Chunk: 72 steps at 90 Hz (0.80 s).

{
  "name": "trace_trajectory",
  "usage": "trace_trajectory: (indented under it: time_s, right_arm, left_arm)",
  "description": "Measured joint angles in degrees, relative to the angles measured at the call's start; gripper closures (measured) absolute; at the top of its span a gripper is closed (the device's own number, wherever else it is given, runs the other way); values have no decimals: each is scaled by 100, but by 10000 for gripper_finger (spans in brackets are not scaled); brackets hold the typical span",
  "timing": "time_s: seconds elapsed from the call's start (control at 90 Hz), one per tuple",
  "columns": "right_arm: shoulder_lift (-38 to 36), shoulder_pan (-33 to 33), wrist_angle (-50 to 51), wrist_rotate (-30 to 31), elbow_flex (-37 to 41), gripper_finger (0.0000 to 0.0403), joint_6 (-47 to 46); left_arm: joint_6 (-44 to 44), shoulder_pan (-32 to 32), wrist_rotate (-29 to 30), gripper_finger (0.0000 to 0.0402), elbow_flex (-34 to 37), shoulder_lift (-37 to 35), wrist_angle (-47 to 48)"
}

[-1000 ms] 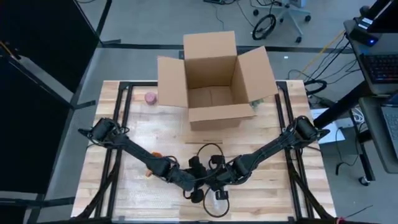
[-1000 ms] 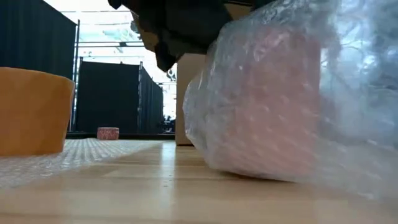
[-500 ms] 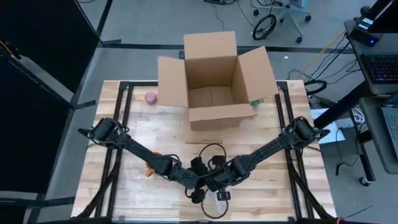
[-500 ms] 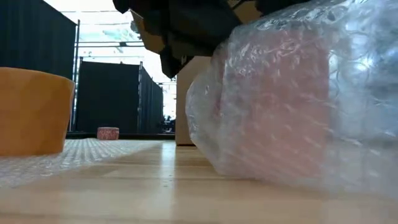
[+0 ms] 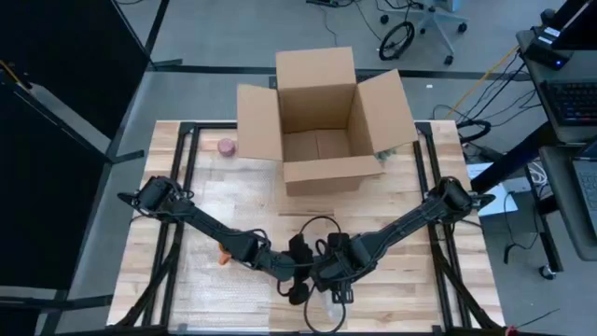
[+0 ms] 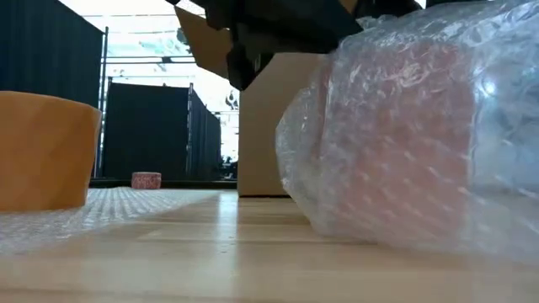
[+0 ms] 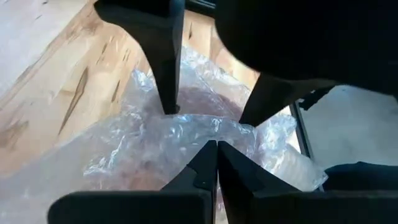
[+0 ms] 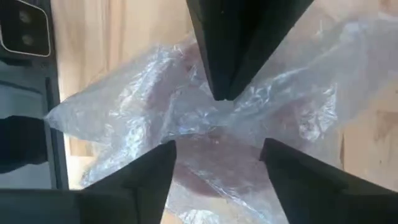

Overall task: Wrap mug
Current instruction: Wrap the pink cup with the bubble wrap

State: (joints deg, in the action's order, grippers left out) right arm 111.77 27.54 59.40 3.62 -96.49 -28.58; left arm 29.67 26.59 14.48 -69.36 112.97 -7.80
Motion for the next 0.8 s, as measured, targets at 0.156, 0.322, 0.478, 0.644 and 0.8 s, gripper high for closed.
trace_trajectory:
  time_s: [0.156,0.322,0.478,0.644,0.8]
  right_arm:
    - [0,-34,416,66,2,156,-82]
    - [-194,39,294,354,-87,159,178]
    - [-116,68,209,411,-52,160,370]
    - [-238,83,216,443,-61,160,274]
    - [-278,90,334,516,-59,160,191]
  left_arm:
    - [-65,-5,-45,402,4,14,9]
    - [-203,28,-212,401,29,55,110]
    - [-186,-2,-42,401,80,153,578]
    - [-153,11,-42,401,46,143,603]
    - [-153,6,-1,401,0,52,520]
